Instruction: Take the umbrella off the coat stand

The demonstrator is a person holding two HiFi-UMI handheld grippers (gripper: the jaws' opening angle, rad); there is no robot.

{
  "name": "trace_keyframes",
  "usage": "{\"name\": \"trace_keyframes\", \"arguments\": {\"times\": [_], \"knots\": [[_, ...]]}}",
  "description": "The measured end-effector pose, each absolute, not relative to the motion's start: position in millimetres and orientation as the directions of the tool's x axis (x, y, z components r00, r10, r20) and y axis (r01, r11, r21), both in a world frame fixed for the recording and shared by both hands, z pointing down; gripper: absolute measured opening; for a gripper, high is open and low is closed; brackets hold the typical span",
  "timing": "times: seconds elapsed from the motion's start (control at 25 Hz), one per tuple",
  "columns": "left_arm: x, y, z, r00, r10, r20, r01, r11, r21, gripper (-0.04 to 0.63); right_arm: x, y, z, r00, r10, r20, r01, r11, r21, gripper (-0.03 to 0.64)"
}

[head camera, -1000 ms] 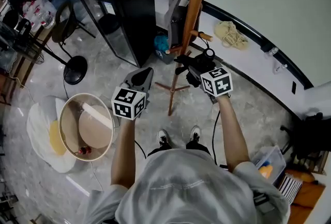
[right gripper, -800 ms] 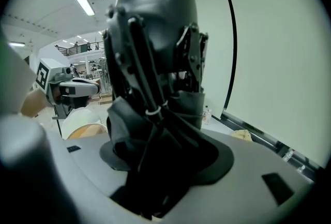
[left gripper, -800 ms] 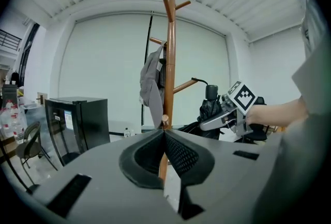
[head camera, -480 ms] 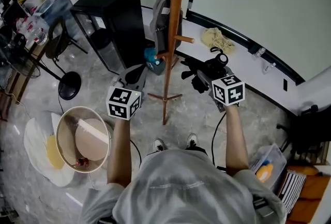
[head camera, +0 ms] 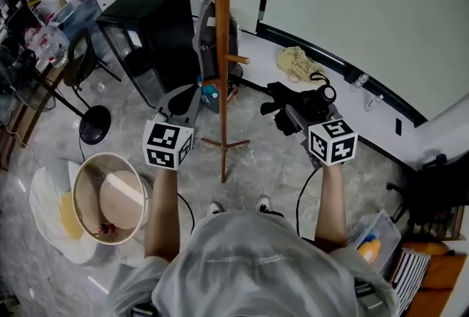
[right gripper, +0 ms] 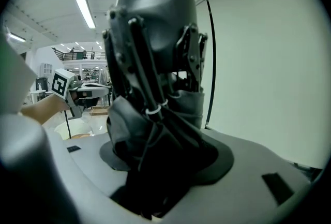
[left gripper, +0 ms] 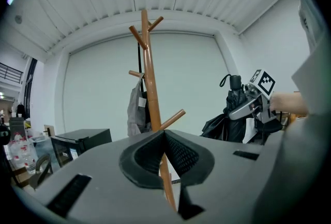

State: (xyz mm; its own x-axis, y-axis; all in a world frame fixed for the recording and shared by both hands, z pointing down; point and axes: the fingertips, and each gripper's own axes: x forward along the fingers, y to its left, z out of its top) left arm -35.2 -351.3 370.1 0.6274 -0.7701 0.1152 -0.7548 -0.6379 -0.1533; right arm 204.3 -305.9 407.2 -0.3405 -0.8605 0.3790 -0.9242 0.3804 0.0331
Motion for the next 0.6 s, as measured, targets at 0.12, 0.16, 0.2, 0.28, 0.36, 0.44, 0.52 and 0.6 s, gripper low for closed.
{"name": "trace_keyframes", "arguments": {"times": [0.12, 0.16, 0.2, 0.28, 0.36, 0.44, 0.52, 0.6], "knots": [[-18.9, -344.2, 357.9, 0.631, -0.769, 0.102, -0.750, -0.639, -0.173, 0.014, 219.7, -295.9, 393.4, -0.337, -0.874, 0.349, -0.926, 0.375, 0.044, 0.275], [-14.0, -342.4, 354.2, 0.634, -0.767, 0.097, -0.747, -0.640, -0.178, 0.014, 224.0, -293.3, 388.9, -0.336, -0.879, 0.338, -0.927, 0.373, 0.047, 0.275], [-9.6, -341.0, 350.5, 0.637, -0.765, 0.092, -0.745, -0.642, -0.182, 0.014, 227.5, -291.3, 385.0, -0.336, -0.882, 0.330, -0.927, 0.372, 0.051, 0.275], [-2.6, -338.9, 344.9, 0.643, -0.761, 0.084, -0.740, -0.646, -0.186, 0.014, 231.5, -289.3, 380.2, -0.341, -0.882, 0.324, -0.924, 0.379, 0.059, 0.275], [2.9, -338.2, 340.9, 0.648, -0.758, 0.078, -0.737, -0.649, -0.187, 0.014, 233.0, -289.1, 378.4, -0.351, -0.878, 0.326, -0.918, 0.391, 0.067, 0.275], [7.8, -339.0, 338.0, 0.649, -0.757, 0.074, -0.736, -0.650, -0.189, 0.014, 234.5, -289.8, 377.8, -0.358, -0.875, 0.326, -0.914, 0.400, 0.070, 0.273], [11.9, -340.0, 337.1, 0.647, -0.759, 0.074, -0.736, -0.647, -0.198, 0.014, 235.7, -290.9, 378.2, -0.363, -0.873, 0.325, -0.912, 0.404, 0.067, 0.273], [15.6, -339.9, 337.6, 0.645, -0.760, 0.077, -0.735, -0.645, -0.207, 0.014, 236.9, -292.3, 379.1, -0.370, -0.870, 0.325, -0.910, 0.409, 0.060, 0.273]]}}
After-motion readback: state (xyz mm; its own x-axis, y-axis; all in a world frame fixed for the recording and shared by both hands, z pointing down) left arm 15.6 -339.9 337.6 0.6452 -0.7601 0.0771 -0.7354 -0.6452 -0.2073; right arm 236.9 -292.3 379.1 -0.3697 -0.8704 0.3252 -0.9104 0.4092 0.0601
